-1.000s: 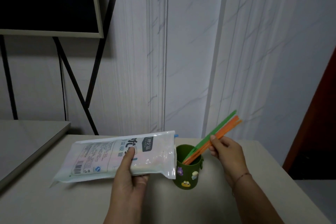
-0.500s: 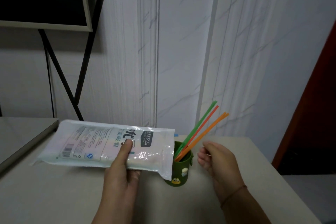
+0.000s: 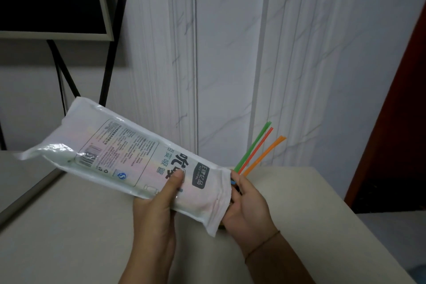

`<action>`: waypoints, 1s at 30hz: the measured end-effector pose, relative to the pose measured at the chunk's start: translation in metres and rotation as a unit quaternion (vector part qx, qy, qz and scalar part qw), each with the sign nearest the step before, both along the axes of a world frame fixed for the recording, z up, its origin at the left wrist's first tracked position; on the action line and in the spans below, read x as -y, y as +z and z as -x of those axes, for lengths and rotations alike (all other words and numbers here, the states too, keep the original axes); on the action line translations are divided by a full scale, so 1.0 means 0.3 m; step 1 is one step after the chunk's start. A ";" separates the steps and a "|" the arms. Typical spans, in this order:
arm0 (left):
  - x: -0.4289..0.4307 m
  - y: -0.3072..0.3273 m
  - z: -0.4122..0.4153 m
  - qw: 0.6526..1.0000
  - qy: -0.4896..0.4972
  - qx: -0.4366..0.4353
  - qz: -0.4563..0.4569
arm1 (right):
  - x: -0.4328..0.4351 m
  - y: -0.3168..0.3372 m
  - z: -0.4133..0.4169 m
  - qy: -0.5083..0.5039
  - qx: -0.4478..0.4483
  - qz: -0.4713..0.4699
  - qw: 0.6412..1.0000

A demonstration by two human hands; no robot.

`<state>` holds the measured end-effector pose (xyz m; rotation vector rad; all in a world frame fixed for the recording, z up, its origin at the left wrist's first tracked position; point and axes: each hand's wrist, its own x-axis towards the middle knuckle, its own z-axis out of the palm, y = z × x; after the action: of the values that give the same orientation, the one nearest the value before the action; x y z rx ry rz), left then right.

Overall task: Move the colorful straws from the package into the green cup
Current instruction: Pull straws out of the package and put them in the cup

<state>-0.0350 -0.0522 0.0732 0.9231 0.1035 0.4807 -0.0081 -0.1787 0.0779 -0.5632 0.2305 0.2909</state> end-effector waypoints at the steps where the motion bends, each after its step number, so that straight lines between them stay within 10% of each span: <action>1: -0.003 -0.001 0.001 1.000 0.001 0.001 -0.005 | -0.002 0.002 0.002 0.009 -0.001 -0.010 1.000; 8: 0.005 -0.006 0.008 0.999 -0.017 0.003 0.040 | -0.048 0.011 0.009 0.014 -0.001 -0.048 0.999; 20: 0.006 -0.044 -0.025 0.982 -0.021 -0.070 0.173 | -0.025 0.003 0.013 -0.023 0.110 0.350 0.930; 30: -0.004 -0.039 -0.038 0.962 -0.017 -0.080 0.260 | 0.018 -0.004 0.010 -0.061 0.167 0.369 0.912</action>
<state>-0.0236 -0.0511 0.0616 0.4443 0.3437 0.3227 -0.0111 -0.1841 0.0767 -1.3314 0.0330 -0.0321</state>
